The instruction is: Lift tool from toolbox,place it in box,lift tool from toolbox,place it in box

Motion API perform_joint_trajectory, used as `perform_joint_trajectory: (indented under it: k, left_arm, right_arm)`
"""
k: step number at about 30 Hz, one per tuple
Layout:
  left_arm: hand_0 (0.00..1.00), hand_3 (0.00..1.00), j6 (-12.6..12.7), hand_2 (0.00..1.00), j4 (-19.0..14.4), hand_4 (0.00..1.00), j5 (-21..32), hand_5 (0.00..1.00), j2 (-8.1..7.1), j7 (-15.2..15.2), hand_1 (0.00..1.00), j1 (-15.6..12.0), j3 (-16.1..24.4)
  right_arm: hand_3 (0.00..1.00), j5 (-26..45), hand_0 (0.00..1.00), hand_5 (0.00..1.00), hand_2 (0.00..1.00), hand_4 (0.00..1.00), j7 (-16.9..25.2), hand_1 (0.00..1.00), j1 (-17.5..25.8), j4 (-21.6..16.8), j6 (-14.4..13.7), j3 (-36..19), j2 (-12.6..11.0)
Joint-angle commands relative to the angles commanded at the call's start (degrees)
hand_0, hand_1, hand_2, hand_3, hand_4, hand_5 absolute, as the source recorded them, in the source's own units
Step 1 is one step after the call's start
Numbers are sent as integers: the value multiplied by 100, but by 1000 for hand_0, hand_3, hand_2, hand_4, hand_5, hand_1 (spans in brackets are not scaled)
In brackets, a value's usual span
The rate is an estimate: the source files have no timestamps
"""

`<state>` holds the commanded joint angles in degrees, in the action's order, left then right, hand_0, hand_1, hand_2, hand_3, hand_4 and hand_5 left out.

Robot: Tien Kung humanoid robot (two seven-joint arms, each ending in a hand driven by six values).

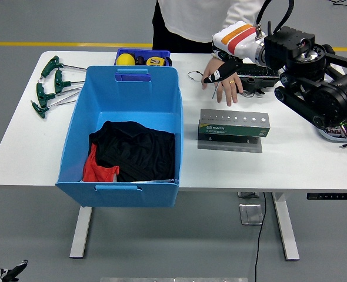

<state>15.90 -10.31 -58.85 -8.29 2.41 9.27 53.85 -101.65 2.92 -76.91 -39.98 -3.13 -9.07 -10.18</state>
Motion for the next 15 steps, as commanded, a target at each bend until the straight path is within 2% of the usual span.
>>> perform_joint_trajectory:
  k: [8,15]
  left_arm:
    - [534,683,1,652,0,746,63,682,0,-15,477,21,-51]
    - [535,683,2,652,0,746,69,683,-3,-21,478,30,-56]
  right_arm:
    - [48,-87,2,733,23,998,-107,2,-190,-651,108,-531,-94]
    - [49,-12,2,733,23,998,-191,2,-284,-1234,94,-815,-37]
